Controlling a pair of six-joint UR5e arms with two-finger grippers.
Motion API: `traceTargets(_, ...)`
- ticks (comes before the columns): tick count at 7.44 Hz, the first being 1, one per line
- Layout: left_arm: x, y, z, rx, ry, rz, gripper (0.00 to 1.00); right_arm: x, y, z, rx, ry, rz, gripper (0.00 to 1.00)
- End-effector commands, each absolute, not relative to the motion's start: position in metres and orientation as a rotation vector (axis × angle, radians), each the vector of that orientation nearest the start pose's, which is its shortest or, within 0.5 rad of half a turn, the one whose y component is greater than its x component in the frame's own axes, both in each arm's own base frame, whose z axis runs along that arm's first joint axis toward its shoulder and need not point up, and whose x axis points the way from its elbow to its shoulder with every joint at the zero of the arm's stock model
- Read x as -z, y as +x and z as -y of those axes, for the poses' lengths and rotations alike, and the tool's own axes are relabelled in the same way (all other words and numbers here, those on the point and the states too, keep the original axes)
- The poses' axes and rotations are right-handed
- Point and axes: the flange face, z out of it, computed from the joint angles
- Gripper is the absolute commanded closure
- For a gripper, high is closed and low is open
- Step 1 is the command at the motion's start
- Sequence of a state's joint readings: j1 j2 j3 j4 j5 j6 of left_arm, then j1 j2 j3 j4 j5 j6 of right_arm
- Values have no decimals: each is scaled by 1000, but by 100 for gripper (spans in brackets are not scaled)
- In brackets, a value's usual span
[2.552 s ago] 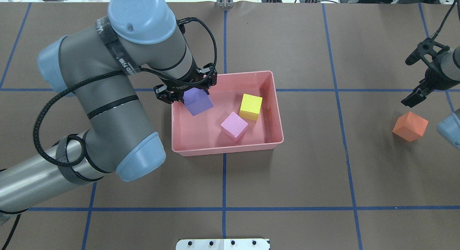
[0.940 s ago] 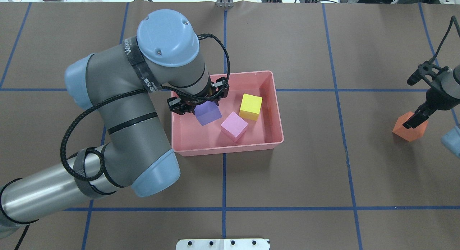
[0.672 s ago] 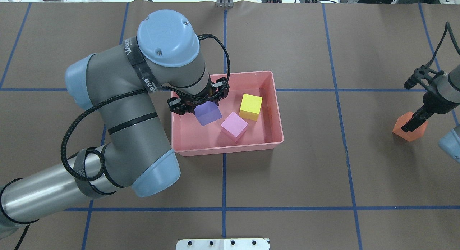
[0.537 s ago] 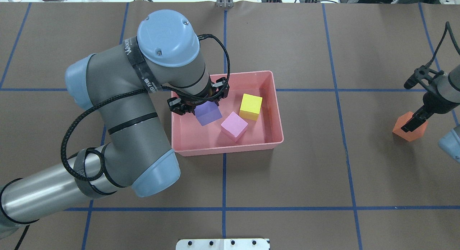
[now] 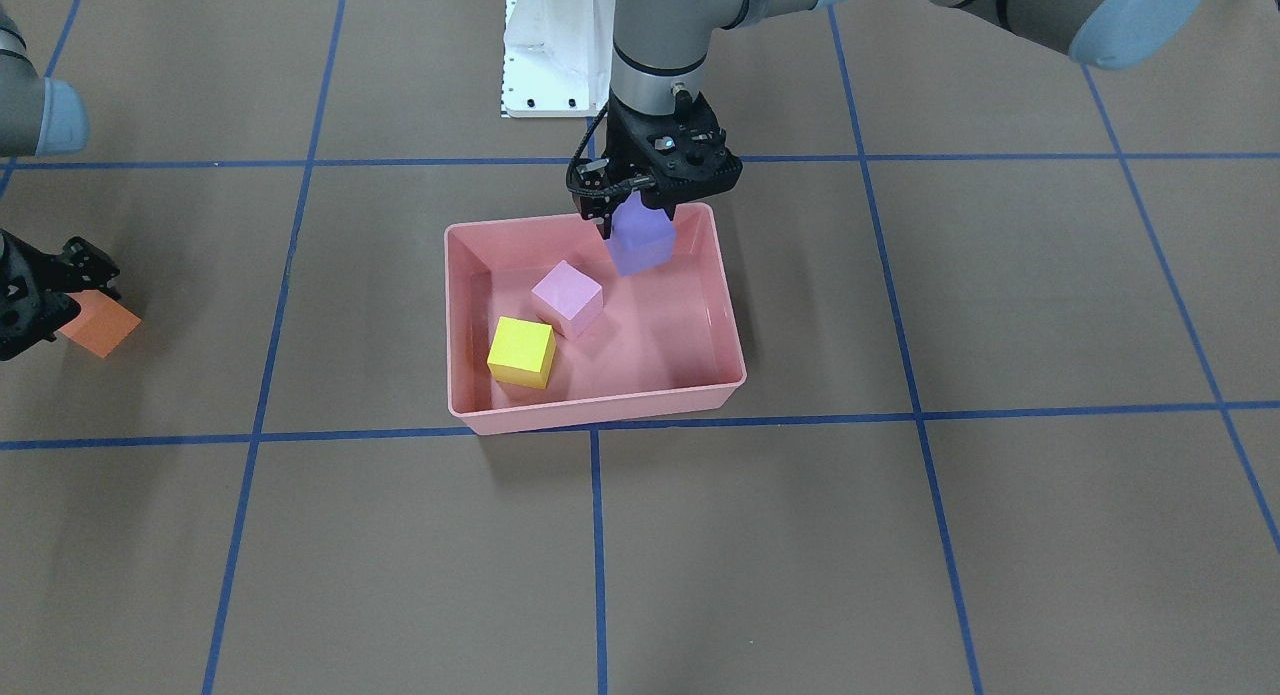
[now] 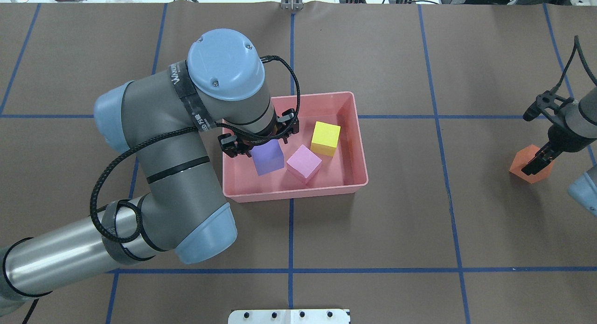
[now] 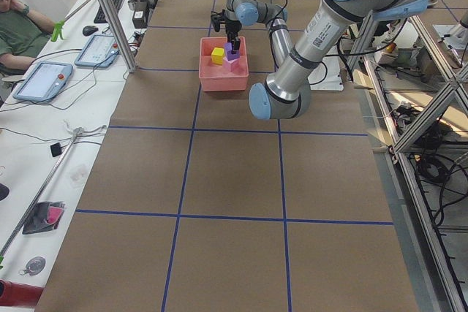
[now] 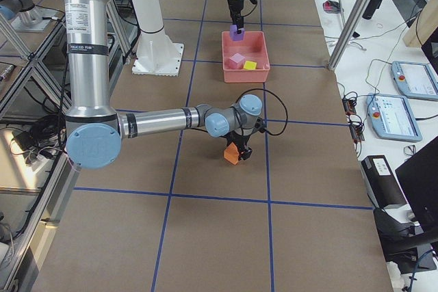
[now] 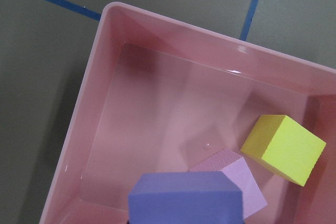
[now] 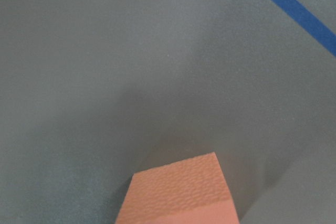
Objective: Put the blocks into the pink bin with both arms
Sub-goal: 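Lower the purple cube into the bin while the right gripper grasps the orange cube, then carry the orange cube into the bin with the right gripper while the left withdraws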
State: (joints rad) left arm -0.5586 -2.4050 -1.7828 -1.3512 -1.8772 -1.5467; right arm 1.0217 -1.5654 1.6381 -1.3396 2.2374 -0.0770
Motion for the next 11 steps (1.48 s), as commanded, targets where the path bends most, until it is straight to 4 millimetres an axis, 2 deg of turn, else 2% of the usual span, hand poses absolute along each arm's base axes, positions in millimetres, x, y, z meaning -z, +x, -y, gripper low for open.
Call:
traceTargets(1,-97,497,429,372,-33,-877,0,-593,-207,476,704,148,740,100)
traceTargets(2,-93,492,428,372,-26,-886,0,-577,-204,477,704,173,752,100)
traceTargets(3,-90,484,429,373,-16,-896,0,-548,-190,484,668,157,781,100)
traceTargets(4,-85,469,431,370,2,-914,0,-490,-183,502,639,160,801,100)
traceTargets(5,-105,450,429,301,37,-887,0,-422,-190,518,625,141,805,100)
traceTargets(6,-139,415,432,217,97,-853,0,-352,-199,537,588,120,806,100)
traceTargets(7,-180,370,442,148,149,-808,0,-300,-206,542,511,112,825,100)
traceTargets(8,-219,327,458,65,148,-775,0,-265,-230,530,432,77,874,100)
traceTargets(9,-261,284,469,-17,134,-757,0,-222,-268,517,365,44,900,100)
traceTargets(10,-292,247,480,-76,161,-715,0,-180,-313,502,310,19,918,100)
traceTargets(11,-316,221,487,-106,162,-696,0,-158,-353,484,264,39,924,100)
